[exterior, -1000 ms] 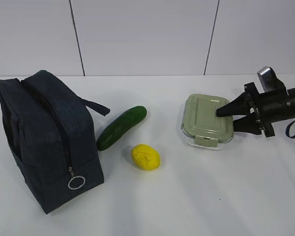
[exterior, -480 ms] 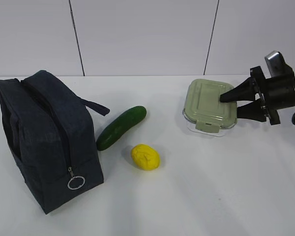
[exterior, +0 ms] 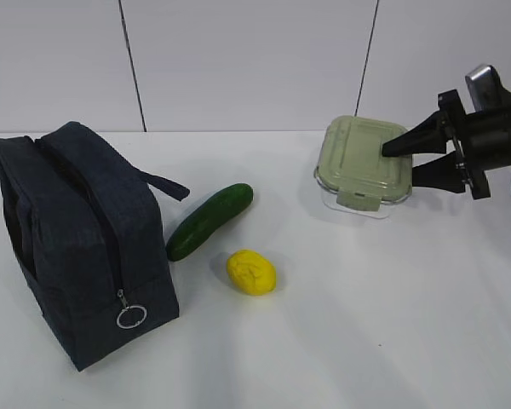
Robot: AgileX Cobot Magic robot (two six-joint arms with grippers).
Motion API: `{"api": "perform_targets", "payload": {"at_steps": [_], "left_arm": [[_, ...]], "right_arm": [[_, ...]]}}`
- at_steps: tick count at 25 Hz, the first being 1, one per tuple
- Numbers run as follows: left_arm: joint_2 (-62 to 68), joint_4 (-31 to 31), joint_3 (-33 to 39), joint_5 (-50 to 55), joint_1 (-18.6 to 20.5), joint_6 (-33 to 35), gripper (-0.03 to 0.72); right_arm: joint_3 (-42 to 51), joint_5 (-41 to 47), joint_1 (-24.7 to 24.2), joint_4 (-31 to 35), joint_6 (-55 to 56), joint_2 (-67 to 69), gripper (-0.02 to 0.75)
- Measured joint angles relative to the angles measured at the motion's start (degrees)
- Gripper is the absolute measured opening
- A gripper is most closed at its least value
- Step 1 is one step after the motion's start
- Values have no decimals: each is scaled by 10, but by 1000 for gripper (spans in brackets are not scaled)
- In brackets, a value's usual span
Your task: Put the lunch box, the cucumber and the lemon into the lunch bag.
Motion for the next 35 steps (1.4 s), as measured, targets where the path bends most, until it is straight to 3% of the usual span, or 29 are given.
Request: {"api": "perform_targets", "payload": {"at_steps": [11,15,18,22,26,35], "left_arm": [[3,-5,0,0,0,0,239],[39,-37,-23,0,0,-5,239],[101,-65,-44,-5,0,-47,239],[182,-146,-64,-52,0,-89,239],[249,-283,-66,-151,0,-97,239],[421,-437,-66,-262,0,-105,244]], "right_arm": [[2,2,5,-15,28,-39,406],[3,2,6,-28,32,-44,406],[3,2,6,-30,33,-45,406],[3,2,6,-31,34,-46,406],[3,2,6,-38,34,-46,406],[3,3,6,-41,27,-46,406]]}}
